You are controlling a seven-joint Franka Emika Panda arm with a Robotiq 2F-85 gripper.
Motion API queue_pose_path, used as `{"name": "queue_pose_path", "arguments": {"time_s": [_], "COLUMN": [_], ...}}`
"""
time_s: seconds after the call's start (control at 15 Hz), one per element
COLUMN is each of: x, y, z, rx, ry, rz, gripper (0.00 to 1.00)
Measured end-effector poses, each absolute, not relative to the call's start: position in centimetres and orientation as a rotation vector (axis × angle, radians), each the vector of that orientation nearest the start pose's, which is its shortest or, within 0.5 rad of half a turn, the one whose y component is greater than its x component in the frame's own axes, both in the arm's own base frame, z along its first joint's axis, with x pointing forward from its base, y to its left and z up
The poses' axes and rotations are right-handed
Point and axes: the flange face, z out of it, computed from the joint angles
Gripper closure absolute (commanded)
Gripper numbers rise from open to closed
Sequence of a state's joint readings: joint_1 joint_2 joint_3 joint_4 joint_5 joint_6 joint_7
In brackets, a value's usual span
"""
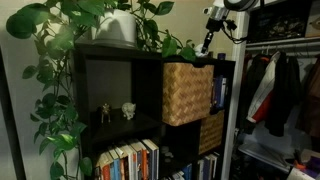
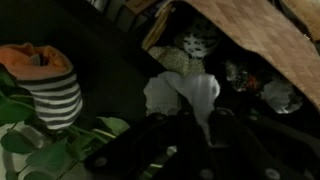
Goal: Open the top drawer, put the objects on top of the cabinet in the drawer, then close it
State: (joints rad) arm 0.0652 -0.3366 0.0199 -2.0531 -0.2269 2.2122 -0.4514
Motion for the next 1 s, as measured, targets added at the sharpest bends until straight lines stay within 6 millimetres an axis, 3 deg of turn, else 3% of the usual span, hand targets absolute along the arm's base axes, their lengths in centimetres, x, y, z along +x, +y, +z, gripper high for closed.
{"name": "queue_pose_path", "arguments": {"time_s": [0.4,0.73,0.87,1.0], "x": [48.4,48.3,48.5,48.7], "y": [5.0,6.0,6.3,6.5], "z": [61.9,59.5,58.6,57.9], "rx": [-3.176,-3.121,-3.099,-3.073], "ry": [-1.121,-1.185,-1.23,-1.288], "rz": [-0.644,-0.571,-0.594,-0.655], "gripper": [0.91,0.91,0.8,0.54]}}
